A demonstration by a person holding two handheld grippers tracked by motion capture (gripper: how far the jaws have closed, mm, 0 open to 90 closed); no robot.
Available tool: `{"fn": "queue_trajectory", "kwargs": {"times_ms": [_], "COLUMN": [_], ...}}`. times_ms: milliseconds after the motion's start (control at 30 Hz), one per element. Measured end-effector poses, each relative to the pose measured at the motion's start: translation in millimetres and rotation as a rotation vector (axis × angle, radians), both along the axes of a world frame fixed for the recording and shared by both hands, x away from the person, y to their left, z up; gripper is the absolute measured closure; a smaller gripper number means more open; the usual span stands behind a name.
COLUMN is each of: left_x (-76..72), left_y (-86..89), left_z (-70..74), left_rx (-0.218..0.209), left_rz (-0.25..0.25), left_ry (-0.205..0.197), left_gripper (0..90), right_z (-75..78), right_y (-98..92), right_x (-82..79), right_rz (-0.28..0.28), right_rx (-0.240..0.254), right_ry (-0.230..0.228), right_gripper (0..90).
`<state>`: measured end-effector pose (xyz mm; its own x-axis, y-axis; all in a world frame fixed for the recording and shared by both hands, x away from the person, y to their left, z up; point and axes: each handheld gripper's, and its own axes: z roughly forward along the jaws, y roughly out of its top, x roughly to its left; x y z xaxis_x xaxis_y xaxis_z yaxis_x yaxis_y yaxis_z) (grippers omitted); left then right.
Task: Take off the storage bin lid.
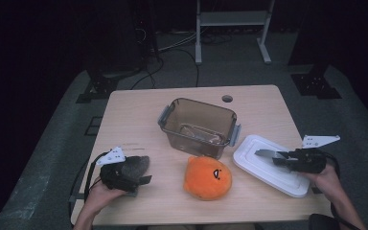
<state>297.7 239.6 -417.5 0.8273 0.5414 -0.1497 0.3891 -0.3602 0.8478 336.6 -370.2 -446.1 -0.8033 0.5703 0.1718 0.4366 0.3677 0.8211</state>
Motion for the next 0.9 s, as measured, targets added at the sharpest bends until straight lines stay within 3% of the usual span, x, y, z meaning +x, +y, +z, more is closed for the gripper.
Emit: {"fn": "queue_trajectory", "kwargs": {"times_ms": [900], "left_x": [0.1], "left_y": [0.4], "left_z": [0.3], "left_rx": [-0.001], "left_rz": [0.000], "left_ry": [-0.001], "left_gripper": [7.1], "right_z": [-18.7], "right_y": [6.8], "right_x": [-2.6], "right_rz": [0.018], "right_rx": [-0.044], "right_ry": [0.062], "right_gripper": [65.4]}}
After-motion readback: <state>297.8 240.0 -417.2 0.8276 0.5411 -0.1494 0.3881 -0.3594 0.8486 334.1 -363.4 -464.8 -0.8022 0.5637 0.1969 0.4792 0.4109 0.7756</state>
